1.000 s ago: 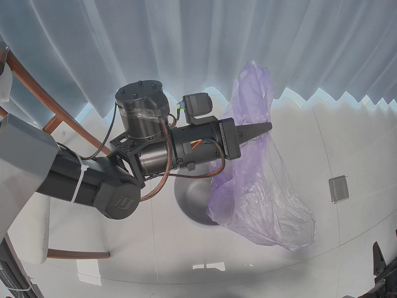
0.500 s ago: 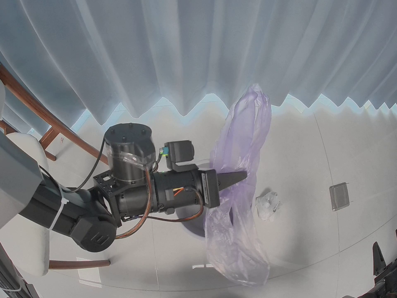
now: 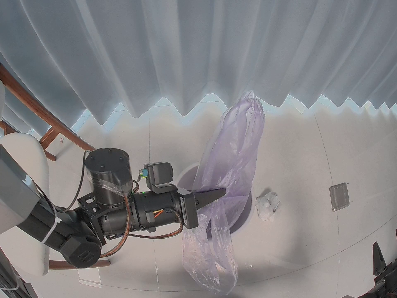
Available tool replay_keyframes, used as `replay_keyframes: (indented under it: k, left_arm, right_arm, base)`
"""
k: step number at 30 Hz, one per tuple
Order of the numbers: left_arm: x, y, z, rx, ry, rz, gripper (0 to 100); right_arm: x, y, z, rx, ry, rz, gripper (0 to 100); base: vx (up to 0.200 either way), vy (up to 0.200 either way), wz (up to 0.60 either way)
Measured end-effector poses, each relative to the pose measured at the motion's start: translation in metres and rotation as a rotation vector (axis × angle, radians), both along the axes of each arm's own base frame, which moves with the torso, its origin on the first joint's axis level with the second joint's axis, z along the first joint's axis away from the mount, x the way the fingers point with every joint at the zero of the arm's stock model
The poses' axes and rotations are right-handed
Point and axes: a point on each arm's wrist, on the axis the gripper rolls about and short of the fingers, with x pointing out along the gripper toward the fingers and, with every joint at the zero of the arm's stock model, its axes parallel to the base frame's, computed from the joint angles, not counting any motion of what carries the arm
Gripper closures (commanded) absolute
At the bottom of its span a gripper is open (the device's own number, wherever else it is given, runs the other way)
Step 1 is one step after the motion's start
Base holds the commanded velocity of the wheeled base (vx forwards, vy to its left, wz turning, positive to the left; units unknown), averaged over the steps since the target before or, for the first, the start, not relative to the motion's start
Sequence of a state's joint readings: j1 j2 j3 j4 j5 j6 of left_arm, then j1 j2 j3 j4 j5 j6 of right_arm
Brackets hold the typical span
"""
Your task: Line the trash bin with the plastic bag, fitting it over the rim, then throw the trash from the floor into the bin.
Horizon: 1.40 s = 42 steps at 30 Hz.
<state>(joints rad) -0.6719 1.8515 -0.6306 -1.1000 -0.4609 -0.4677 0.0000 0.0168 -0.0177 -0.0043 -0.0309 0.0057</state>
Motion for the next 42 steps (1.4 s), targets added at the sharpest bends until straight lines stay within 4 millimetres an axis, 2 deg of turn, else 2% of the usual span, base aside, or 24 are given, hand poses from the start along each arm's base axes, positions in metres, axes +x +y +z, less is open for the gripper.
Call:
replay_keyframes:
  k: [9, 17, 25, 32, 37, 42]
  left_arm:
    - [-0.002, 0.008, -0.016, 0.023, 0.01, 0.079, 100]
    - [-0.03, 0.03, -0.021, 0.071, 0.059, 0.104, 100]
    - [-0.038, 0.037, -0.019, 0.097, 0.013, 0.249, 100]
    - [-0.04, 0.035, -0.013, 0.003, -0.077, 0.205, 100]
    - [-0.04, 0.034, -0.019, 0.006, -0.063, 0.203, 100]
    - [-0.041, 0.031, -0.022, 0.005, -0.038, 0.197, 100]
  right_arm:
    - [0.0, 0.0, 0.0, 0.0, 0.0, 0.0, 0]
    - [0.0, 0.0, 0.0, -0.001, 0.001, 0.001, 0]
    - [0.0, 0.0, 0.0, 0.002, 0.003, 0.0, 0]
    - [0.0, 0.0, 0.001, 0.008, -0.003, 0.001, 0]
    - [0.0, -0.001, 0.017, 0.031, -0.041, 0.033, 0]
    - [0.012, -0.001, 0.042, 0.124, 0.018, 0.103, 0]
  base:
    - [0.0, 0.0, 0.0]
    - [0.0, 0.0, 0.0]
    - [0.0, 0.0, 0.0]
    - [0.0, 0.0, 0.0]
    - [0.0, 0.0, 0.0]
    - [0.0, 0.0, 0.0]
